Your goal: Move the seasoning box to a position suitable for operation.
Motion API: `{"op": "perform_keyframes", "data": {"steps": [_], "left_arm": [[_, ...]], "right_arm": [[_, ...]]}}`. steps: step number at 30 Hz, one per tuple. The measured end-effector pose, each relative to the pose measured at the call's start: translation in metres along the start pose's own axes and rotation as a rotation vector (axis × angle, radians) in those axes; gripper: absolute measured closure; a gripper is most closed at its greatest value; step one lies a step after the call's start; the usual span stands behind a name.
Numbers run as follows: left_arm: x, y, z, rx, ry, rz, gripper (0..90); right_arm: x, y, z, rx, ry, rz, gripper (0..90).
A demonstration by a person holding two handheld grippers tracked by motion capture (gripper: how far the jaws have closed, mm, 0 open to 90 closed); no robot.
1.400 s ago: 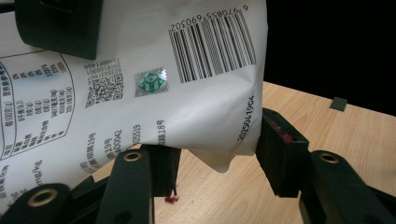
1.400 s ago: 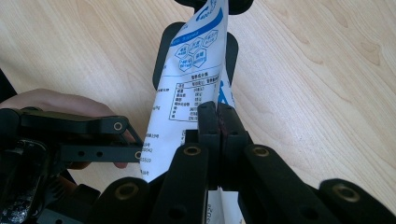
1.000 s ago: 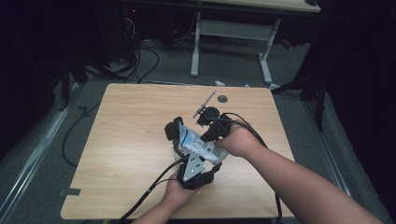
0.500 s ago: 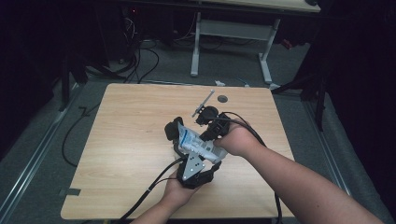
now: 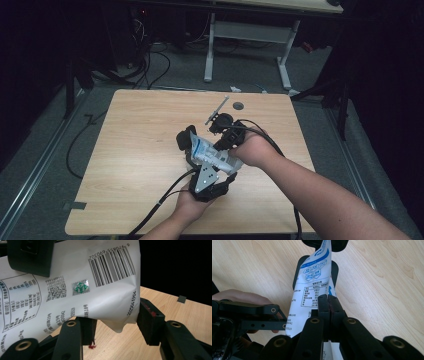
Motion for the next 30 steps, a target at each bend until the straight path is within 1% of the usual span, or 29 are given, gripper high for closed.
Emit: {"op": "perform_keyframes", "data": {"steps": [15,18,23,30], "left_arm": [[0.0002,0.0004,0.0012,-0.01,-0.011,0.001,53.3],[0.0001,0.0007,0.0011,-0.008,-0.009,0.001,53.3],[0.0002,0.0006,0.0011,-0.013,-0.012,0.001,53.2],[0.0001,-0.0004,0.001,-0.016,-0.013,-0.007,52.6]], "right_arm": [[0.0003,0.0001,0.0012,0.0,-0.001,-0.002,90.0],[0.0009,-0.0006,0.0015,-0.008,0.001,-0.006,90.0],[0.0018,-0.0003,0.0016,-0.007,0.003,-0.005,90.0],[0.0022,-0.0003,0.0018,-0.005,0.003,-0.006,90.0]]}}
Point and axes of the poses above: each handheld gripper's, and its own axes: x roughly forward along the jaws, z roughly out of its top, y roughly to its left, the point moved 9 cm from there along x, roughly forward along the jaws, and after that the axes turned 7 degrees about -z, right-handed, at the moved point
